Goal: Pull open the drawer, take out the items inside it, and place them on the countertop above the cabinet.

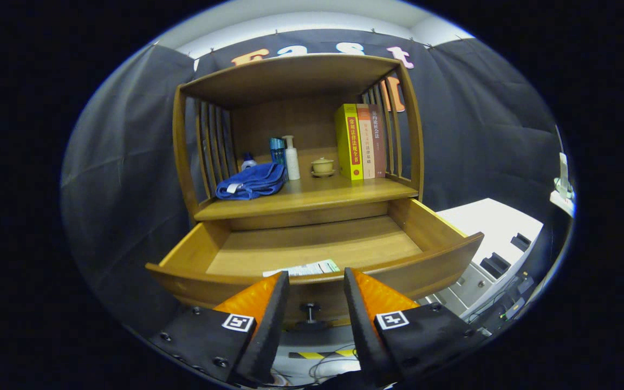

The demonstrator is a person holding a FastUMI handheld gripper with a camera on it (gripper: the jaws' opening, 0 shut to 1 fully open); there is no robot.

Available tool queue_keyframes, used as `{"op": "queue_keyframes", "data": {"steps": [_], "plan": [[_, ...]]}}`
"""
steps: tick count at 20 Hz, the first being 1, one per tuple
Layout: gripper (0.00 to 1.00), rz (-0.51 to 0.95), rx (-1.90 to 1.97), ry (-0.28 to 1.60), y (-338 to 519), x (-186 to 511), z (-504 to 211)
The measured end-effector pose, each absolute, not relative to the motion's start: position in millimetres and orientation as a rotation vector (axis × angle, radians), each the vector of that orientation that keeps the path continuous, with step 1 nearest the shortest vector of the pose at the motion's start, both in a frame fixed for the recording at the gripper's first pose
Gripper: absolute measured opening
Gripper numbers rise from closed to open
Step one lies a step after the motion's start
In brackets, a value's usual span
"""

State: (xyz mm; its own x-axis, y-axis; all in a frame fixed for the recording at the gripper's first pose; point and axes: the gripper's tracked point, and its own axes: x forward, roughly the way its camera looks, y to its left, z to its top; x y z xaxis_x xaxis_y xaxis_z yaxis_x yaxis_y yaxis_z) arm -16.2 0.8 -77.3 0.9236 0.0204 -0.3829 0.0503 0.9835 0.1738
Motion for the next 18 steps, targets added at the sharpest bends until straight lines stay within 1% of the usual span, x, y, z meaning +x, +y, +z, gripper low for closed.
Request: {"op": "queue_keyframes", "data": {"steps": [3, 8, 11, 16, 18], "plan": [[0.87, 0.006, 0.169, 0.378, -10, 4, -53], [0.88, 0.059, 0.083, 0.386, -11, 37, -36], [0.91, 0.092, 0.101, 0.446, -4, 50, -46], [0.91, 0.111, 0.079, 0.496, -6, 75, -55], [0.96, 0.135, 0.019, 0.539, -6, 85, -62]]}}
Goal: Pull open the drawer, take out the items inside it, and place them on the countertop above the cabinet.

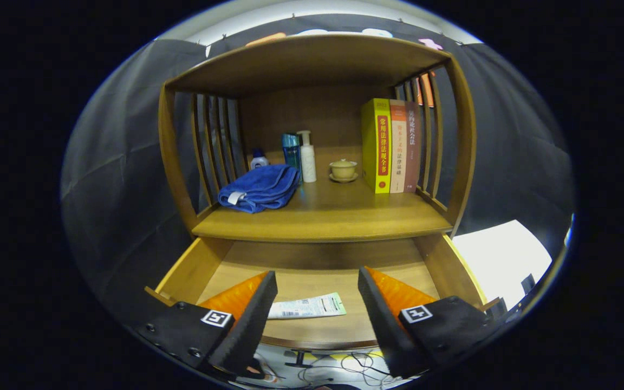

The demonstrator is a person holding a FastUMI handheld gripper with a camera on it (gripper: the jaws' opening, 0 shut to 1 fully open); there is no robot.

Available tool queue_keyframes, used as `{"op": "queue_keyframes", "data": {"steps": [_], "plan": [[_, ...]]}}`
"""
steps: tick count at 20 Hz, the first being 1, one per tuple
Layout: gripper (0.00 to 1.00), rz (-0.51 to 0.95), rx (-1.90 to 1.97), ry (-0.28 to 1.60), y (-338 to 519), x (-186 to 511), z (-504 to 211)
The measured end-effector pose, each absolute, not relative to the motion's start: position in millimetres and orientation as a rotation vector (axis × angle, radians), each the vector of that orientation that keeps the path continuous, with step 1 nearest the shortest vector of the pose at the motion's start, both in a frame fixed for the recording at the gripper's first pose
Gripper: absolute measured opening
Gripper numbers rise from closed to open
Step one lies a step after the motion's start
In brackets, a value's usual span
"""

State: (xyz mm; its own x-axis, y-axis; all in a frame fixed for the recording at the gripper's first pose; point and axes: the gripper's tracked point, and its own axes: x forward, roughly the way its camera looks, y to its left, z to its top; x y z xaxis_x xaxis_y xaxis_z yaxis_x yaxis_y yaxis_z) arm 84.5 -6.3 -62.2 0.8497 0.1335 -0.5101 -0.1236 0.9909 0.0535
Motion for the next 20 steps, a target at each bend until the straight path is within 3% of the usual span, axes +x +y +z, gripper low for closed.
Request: {"op": "queue_keyframes", "data": {"steps": [3, 20], "plan": [[1.0, 0.21, -0.124, 0.611, 0, 99, -75], [0.96, 0.635, -0.569, 0.982, 30, 105, -164]]}}
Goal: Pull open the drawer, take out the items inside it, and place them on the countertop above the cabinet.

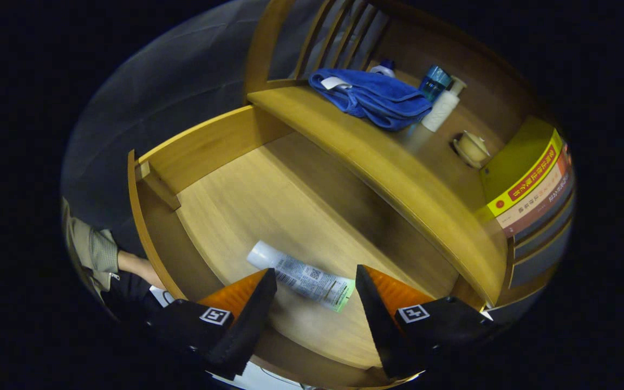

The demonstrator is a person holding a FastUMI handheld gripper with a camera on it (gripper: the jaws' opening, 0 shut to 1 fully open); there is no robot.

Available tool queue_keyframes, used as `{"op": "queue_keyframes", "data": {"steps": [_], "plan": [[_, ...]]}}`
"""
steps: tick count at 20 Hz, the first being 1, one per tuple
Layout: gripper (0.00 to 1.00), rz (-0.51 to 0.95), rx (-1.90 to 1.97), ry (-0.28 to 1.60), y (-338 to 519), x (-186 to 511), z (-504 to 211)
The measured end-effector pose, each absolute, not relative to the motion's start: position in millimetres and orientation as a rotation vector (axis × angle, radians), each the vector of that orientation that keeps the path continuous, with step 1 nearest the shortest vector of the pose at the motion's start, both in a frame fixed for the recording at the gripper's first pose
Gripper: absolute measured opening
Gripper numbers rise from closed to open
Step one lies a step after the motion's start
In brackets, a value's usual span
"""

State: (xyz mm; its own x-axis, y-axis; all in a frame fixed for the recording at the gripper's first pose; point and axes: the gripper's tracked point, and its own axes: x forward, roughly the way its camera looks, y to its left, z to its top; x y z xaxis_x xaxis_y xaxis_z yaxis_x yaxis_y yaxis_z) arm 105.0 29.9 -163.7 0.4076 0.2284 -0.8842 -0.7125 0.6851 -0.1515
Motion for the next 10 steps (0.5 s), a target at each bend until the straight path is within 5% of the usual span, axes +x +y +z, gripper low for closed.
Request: {"op": "queue_keyframes", "data": {"steps": [10], "plan": [[0.98, 0.84, -0.628, 1.188, 32, 95, -186]]}}
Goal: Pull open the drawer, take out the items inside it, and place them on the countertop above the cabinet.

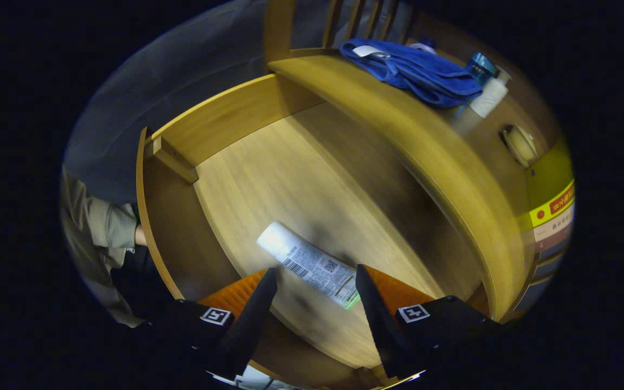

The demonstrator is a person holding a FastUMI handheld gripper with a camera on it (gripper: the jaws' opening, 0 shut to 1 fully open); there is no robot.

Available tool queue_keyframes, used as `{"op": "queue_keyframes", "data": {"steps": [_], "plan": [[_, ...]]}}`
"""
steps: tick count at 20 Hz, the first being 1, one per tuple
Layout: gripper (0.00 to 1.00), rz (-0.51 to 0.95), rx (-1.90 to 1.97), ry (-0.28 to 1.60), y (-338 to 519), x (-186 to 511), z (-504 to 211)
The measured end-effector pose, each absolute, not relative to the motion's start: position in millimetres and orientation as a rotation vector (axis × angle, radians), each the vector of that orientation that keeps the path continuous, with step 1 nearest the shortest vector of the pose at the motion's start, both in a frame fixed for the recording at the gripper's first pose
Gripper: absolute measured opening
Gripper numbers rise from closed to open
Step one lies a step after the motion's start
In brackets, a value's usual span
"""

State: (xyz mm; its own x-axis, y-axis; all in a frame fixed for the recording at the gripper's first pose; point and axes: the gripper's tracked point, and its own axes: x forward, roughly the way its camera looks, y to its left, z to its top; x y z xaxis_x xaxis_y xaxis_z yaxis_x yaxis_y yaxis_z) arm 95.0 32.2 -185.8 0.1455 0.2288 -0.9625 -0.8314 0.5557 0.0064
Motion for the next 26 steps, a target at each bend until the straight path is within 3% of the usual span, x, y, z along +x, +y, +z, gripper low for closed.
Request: {"op": "queue_keyframes", "data": {"steps": [16, 26], "plan": [[0.98, 1.092, -0.827, 1.272, 46, 98, -188], [0.95, 1.135, -0.98, 1.248, 44, 107, -218]]}}
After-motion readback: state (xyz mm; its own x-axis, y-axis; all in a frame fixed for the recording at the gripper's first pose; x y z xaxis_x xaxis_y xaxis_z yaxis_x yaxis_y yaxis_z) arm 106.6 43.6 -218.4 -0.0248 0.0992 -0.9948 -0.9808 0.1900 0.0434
